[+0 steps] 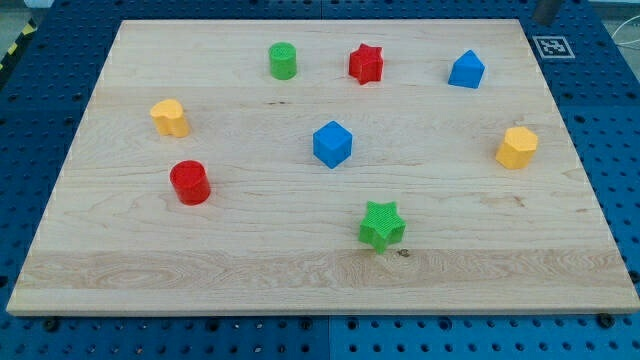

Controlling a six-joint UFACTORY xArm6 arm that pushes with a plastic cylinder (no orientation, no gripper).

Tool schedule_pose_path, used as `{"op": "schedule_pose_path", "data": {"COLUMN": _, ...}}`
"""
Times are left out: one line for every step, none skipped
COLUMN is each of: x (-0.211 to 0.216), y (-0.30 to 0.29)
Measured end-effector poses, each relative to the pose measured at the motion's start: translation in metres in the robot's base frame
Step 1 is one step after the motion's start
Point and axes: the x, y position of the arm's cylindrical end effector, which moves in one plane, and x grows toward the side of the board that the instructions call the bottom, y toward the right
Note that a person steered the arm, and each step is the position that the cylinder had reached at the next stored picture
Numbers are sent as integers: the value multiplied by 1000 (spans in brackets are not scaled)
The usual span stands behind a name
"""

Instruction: Move your arm closer to the blue triangle

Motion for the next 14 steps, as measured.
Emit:
{"op": "schedule_pose_path", "data": {"x": 0, "y": -1}}
{"op": "schedule_pose_path", "data": {"x": -1, "y": 2}}
{"op": "schedule_pose_path", "data": {"x": 2, "y": 15}}
{"op": "schedule_pose_path", "data": {"x": 2, "y": 14}}
{"op": "schedule_pose_path", "data": {"x": -1, "y": 14}}
{"op": "schedule_pose_path", "data": {"x": -1, "y": 14}}
{"op": "schedule_pose_path", "data": {"x": -1, "y": 13}}
{"op": "schedule_pose_path", "data": {"x": 1, "y": 15}}
{"op": "schedule_pose_path", "data": {"x": 2, "y": 15}}
{"op": "schedule_pose_path", "data": {"x": -1, "y": 14}}
{"op": "schedule_pose_path", "data": {"x": 1, "y": 15}}
{"op": "schedule_pose_path", "data": {"x": 1, "y": 15}}
{"op": "schedule_pose_path", "data": {"x": 2, "y": 15}}
{"op": "schedule_pose_path", "data": {"x": 3, "y": 15}}
